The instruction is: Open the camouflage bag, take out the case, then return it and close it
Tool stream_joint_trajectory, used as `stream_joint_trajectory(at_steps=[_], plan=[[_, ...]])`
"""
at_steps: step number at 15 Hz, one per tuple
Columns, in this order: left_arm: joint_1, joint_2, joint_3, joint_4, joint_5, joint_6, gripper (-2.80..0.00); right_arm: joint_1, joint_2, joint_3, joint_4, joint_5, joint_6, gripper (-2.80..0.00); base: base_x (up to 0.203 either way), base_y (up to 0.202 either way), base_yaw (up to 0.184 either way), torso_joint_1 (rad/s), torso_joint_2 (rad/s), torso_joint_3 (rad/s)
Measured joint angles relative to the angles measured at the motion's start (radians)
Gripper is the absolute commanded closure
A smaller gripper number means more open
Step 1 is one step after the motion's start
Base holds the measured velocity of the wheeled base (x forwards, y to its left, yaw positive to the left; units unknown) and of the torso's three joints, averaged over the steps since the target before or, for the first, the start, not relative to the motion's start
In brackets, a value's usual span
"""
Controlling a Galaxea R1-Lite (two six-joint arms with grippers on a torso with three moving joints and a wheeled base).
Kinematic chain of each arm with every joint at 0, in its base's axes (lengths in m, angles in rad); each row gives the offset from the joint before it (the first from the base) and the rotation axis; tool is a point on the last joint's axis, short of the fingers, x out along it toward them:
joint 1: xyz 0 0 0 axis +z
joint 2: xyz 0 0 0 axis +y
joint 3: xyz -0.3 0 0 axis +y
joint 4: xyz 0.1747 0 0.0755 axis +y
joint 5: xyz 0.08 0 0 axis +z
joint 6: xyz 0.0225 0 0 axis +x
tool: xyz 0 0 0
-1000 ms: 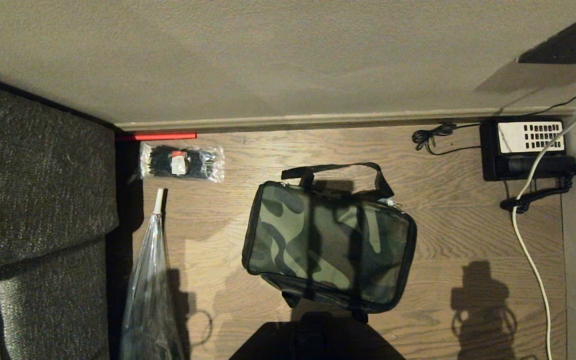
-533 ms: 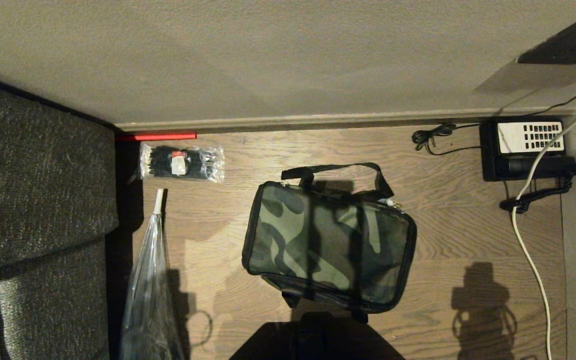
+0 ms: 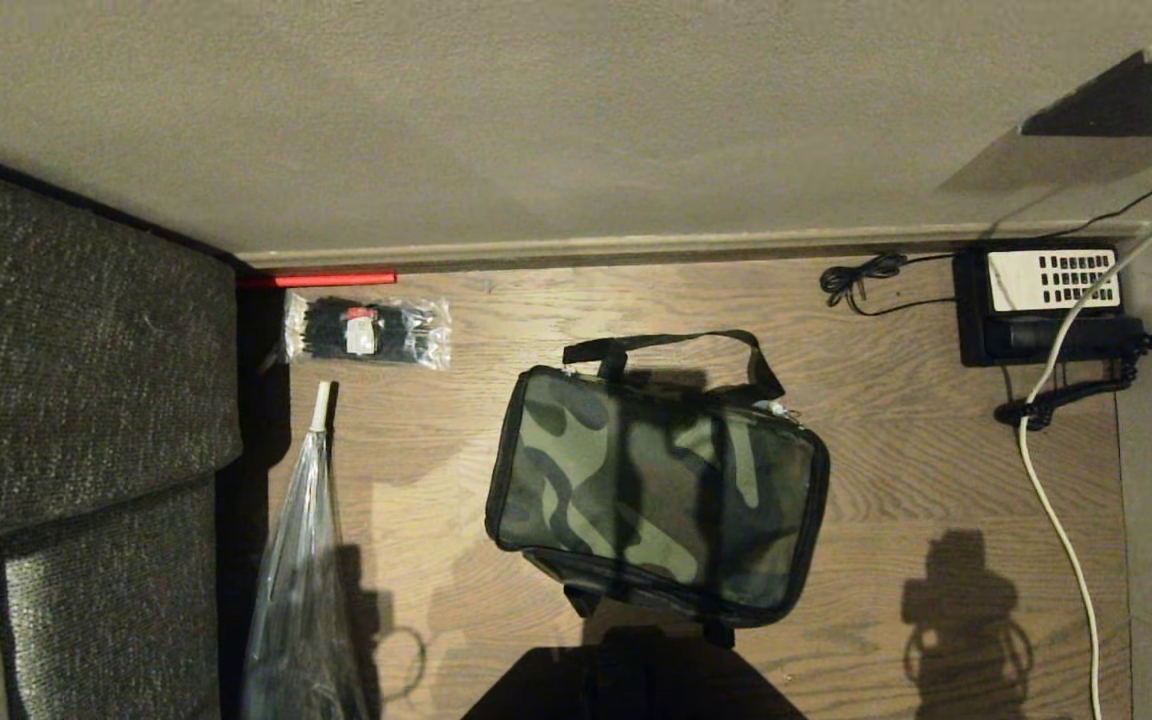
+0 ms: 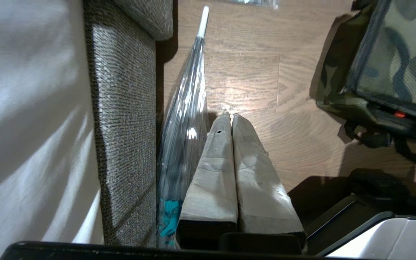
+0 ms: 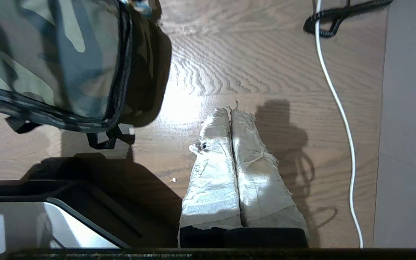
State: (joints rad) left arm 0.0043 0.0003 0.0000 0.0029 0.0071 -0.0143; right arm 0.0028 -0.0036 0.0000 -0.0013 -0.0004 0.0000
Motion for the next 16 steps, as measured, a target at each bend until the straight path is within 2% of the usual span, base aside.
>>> stream_joint_trajectory(at_steps=[16], plan=[[0.0,0.0,0.0,0.0,0.002,-0.005,0.0,0.0,0.001,0.0,0.002,-0.001,0.004,0.0,0.0,0.0,0.0,0.002,0.0,0.201]])
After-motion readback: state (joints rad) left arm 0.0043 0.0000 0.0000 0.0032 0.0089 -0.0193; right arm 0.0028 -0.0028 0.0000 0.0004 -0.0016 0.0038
